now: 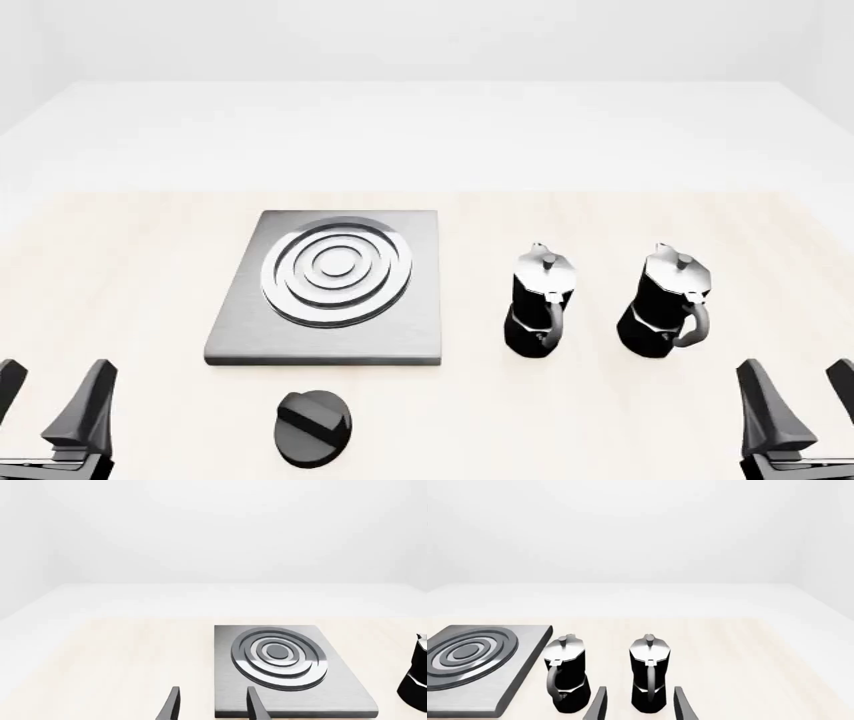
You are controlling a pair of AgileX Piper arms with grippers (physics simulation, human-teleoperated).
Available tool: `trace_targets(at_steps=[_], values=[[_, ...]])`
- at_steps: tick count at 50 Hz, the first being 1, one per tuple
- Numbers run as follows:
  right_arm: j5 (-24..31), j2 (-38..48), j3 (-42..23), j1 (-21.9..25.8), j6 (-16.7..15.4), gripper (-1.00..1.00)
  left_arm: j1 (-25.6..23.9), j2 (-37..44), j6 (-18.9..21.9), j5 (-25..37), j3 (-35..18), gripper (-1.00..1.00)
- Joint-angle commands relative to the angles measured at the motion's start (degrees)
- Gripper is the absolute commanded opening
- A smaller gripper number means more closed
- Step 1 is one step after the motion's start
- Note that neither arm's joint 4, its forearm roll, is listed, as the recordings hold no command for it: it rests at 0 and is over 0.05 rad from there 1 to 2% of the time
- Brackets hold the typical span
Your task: Turn off the stove.
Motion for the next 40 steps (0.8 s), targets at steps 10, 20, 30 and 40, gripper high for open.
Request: trace_targets(at_steps=[10, 20, 30, 40], values=[[0.3, 0.0, -0.1, 0.8, -0.4, 1.00, 0.0, 0.0, 0.0, 0.0, 0.0, 1.00], [0.3, 0.0, -0.1, 1.6, -1.0, 1.00, 0.0, 0.0, 0.0, 0.0, 0.0, 1.00], [0.2, -0.1, -0.3, 7.0, -2.2, 1.00, 0.0, 0.0, 0.0, 0.0, 0.0, 1.00], [3.9, 0.3, -5.0, 11.4, -2.6, 1.00, 0.0, 0.0, 0.0, 0.0, 0.0, 1.00]])
